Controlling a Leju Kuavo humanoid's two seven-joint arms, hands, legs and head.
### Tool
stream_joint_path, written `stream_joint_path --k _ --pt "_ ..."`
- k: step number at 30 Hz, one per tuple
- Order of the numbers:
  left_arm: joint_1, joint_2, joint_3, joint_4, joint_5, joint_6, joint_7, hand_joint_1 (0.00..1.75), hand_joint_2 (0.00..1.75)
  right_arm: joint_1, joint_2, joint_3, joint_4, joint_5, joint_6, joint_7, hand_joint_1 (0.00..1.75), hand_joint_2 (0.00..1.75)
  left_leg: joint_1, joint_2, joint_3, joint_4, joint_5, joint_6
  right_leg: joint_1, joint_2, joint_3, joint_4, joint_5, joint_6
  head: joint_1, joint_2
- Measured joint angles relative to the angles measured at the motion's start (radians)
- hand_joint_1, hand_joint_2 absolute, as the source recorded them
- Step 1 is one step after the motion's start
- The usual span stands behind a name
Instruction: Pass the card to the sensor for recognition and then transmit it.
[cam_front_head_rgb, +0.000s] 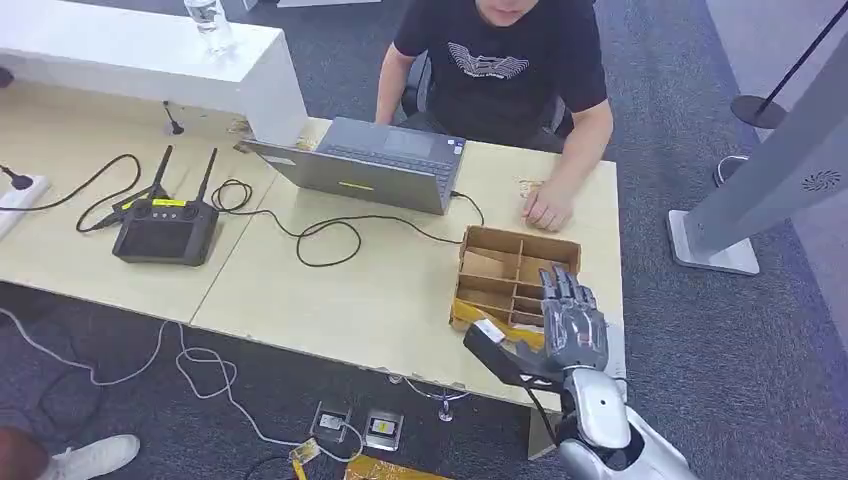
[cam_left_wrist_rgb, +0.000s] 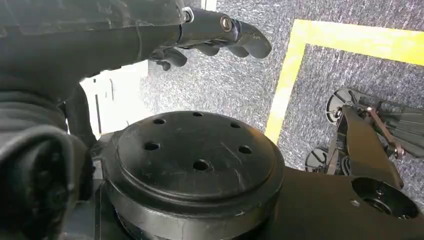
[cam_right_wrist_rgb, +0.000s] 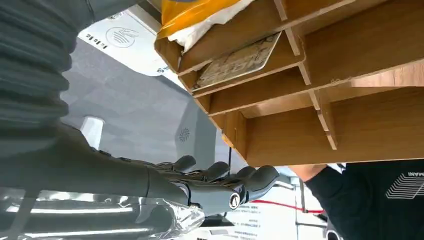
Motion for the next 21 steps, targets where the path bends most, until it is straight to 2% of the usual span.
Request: stream_joint_path --k 21 --pt "0.0 0.0 0.0 0.0 0.0 0.007 0.0 0.0 0.0 -0.022 0.031 0.016 0.075 -0.001 -0.005 -0.003 0.0 1.75 0.0 0.0 0.0 0.0 0.0 0.0 0.0 0.0 0.0 0.0 0.0 0.0 0.0 0.0"
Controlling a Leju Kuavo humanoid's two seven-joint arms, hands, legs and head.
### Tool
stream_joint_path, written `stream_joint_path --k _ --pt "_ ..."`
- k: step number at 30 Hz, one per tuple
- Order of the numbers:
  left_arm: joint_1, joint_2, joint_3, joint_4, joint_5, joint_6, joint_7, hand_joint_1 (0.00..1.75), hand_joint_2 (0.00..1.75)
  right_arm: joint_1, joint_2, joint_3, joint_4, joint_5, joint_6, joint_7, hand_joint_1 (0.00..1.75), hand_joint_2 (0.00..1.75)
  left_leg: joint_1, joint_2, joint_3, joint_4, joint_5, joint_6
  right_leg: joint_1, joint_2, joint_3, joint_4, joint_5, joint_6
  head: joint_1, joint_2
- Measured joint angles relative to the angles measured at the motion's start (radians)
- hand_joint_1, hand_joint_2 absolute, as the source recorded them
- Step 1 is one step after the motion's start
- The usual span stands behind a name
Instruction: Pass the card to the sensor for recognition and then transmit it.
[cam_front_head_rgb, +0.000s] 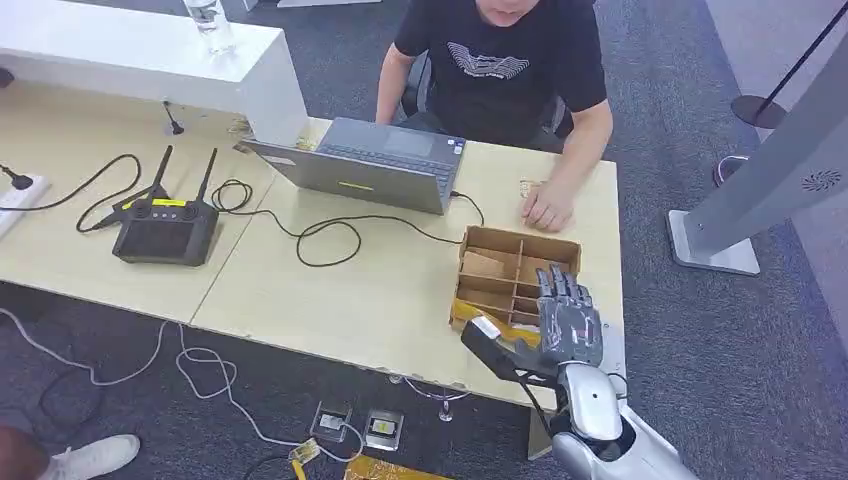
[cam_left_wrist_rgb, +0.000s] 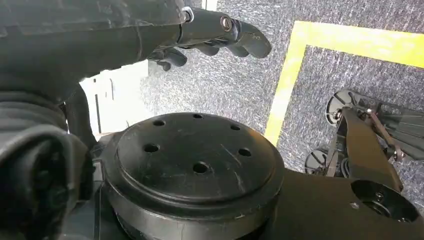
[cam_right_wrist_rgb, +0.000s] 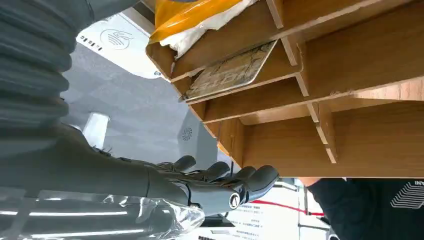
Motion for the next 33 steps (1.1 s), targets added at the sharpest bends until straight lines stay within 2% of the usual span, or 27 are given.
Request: stream_joint_path --k 33 --pt "0.0 0.001 0.0 0.0 0.0 0.011 0.0 0.0 0.0 -0.032 0.0 0.008 0.073 0.042 0.0 0.009 0.0 1.75 0.0 0.0 0.0 0.0 0.0 0.0 0.0 0.0 0.0 0.0 0.0 0.0 0.0 0.0"
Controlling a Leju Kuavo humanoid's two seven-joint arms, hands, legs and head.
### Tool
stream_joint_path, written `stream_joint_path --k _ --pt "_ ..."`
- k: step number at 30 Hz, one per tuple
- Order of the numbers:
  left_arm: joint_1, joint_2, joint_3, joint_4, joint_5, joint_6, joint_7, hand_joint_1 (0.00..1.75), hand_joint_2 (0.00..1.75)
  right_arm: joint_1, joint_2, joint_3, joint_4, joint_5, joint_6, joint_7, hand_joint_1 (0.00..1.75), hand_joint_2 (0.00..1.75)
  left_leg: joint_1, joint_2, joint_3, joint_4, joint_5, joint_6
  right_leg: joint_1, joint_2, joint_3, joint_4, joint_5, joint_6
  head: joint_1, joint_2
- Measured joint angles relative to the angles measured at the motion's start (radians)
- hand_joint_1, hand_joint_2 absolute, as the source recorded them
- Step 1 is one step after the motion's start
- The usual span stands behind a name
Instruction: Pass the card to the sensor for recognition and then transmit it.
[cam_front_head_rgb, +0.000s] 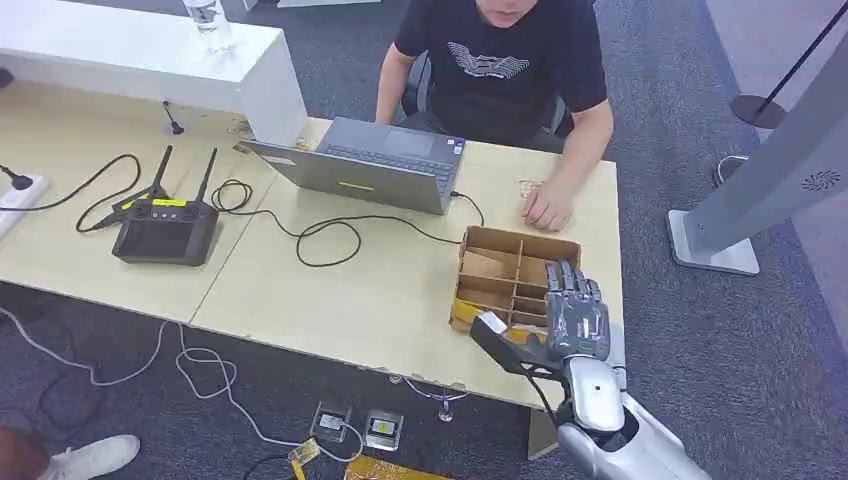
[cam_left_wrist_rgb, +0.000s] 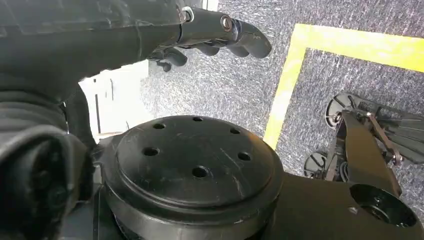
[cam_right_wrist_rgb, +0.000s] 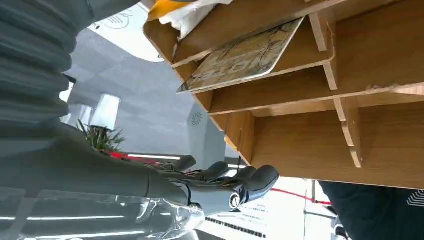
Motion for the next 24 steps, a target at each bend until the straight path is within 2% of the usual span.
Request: stream_joint_path --k 14,15,24 --pt "0.0 0.003 0.0 0.0 0.0 -0.001 0.0 0.0 0.0 0.0 -0.001 0.0 0.009 -0.003 0.004 0.0 0.0 1.75 0.0 0.0 0.0 0.0 0.0 0.0 0.0 0.0 0.0 0.0 0.0 0.0 0.0 0.0" --pt "0.0 0.003 0.0 0.0 0.0 -0.002 0.0 0.0 0.0 0.0 -0.001 0.0 0.01 -0.006 0.007 0.0 1.75 1.75 0.0 0.0 0.0 0.0 0.0 0.0 0.0 0.0 0.0 0.0 0.0 0.0 0.0 0.0" --pt "0.0 0.005 0.0 0.0 0.0 -0.006 0.0 0.0 0.0 0.0 -0.002 0.0 0.011 -0.034 0.027 0.0 1.75 1.75 0.0 0.0 0.0 0.0 0.0 0.0 0.0 0.0 0.0 0.0 0.0 0.0 0.0 0.0"
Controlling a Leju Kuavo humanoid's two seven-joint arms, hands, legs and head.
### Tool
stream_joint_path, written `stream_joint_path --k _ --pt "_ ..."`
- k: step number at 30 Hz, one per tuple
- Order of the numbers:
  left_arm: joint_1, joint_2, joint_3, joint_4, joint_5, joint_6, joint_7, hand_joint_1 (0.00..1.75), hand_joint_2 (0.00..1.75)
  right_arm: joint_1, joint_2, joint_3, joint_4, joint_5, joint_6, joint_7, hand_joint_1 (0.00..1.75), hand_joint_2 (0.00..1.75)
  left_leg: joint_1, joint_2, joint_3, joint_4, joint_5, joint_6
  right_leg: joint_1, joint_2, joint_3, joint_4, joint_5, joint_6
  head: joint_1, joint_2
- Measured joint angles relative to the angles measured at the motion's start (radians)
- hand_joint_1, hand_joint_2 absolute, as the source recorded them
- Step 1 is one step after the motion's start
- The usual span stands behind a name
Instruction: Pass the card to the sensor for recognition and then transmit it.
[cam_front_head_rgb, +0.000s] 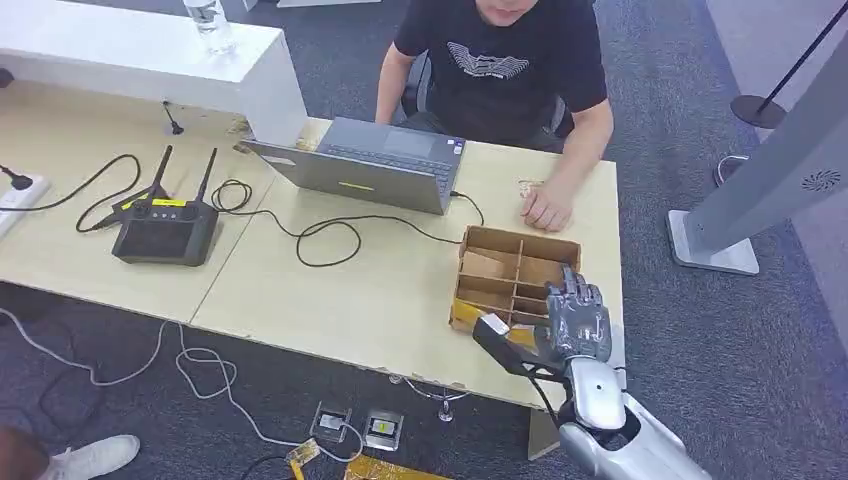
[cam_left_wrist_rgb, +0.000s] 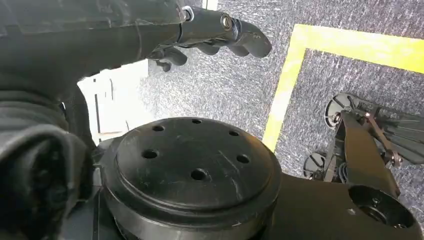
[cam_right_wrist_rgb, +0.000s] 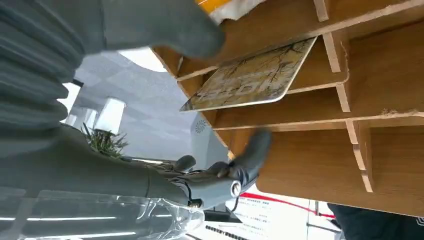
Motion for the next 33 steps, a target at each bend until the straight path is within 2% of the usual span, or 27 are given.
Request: stream_joint_path --k 16,33 --pt "0.0 0.0 0.0 0.0 0.002 -0.002 0.0 0.0 0.0 -0.018 0.0 0.004 0.0 -0.041 0.021 -0.002 1.75 1.75 0.0 0.0 0.0 0.0 0.0 0.0 0.0 0.0 0.0 0.0 0.0 0.0 0.0 0.0" --pt "0.0 0.0 0.0 0.0 0.002 -0.003 0.0 0.0 0.0 -0.022 0.003 0.016 0.0 -0.068 -0.002 -0.007 1.75 1.75 0.0 0.0 0.0 0.0 0.0 0.0 0.0 0.001 0.0 0.0 0.0 0.0 0.0 0.0"
